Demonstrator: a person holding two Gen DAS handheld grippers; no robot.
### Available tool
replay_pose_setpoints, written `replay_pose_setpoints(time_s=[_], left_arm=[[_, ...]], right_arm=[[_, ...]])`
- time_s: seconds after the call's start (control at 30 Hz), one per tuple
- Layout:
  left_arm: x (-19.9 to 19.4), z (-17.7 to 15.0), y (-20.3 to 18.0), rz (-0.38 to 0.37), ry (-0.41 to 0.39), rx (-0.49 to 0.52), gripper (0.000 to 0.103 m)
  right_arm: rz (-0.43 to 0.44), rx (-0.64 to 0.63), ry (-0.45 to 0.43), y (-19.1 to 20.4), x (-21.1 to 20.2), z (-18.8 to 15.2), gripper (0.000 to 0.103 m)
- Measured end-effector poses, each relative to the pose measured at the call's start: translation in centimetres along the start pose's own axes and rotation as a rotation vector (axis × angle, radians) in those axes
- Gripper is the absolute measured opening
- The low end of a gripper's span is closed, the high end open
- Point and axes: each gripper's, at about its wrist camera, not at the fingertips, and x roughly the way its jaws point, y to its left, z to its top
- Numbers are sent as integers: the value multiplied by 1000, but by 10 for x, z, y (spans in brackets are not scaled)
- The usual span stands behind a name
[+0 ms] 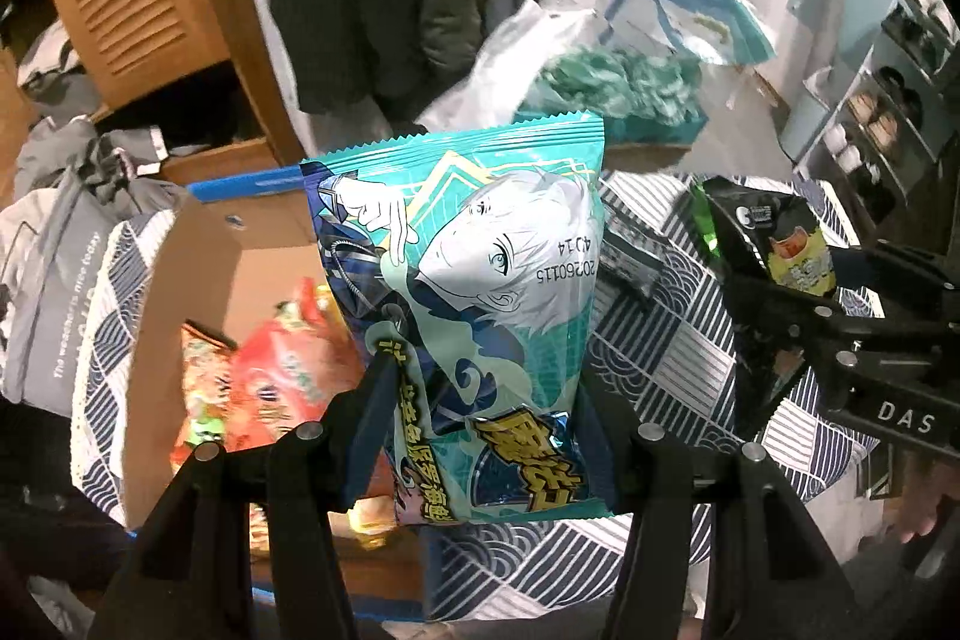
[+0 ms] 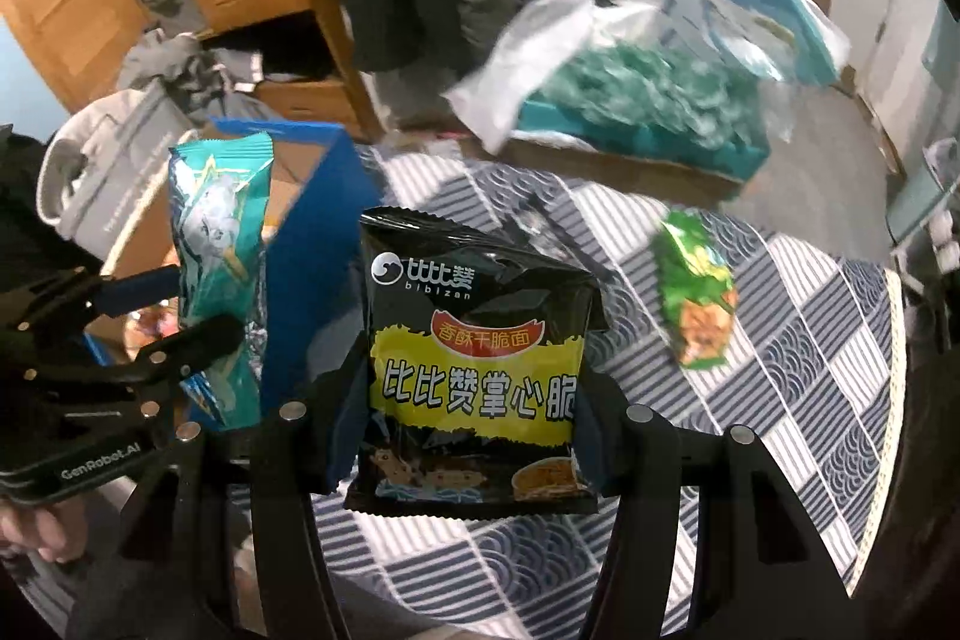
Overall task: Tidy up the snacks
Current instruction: 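Carry the teal bag with left tool while right tool carries the black bag to the box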
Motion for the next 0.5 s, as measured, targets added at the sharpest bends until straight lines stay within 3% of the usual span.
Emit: replay_pose_setpoints(time_s=[0.5], left_arm=[[-17,0,82,59,-50,-118,58]], right_arm=[[68,-105,-9,90,19,42,58]])
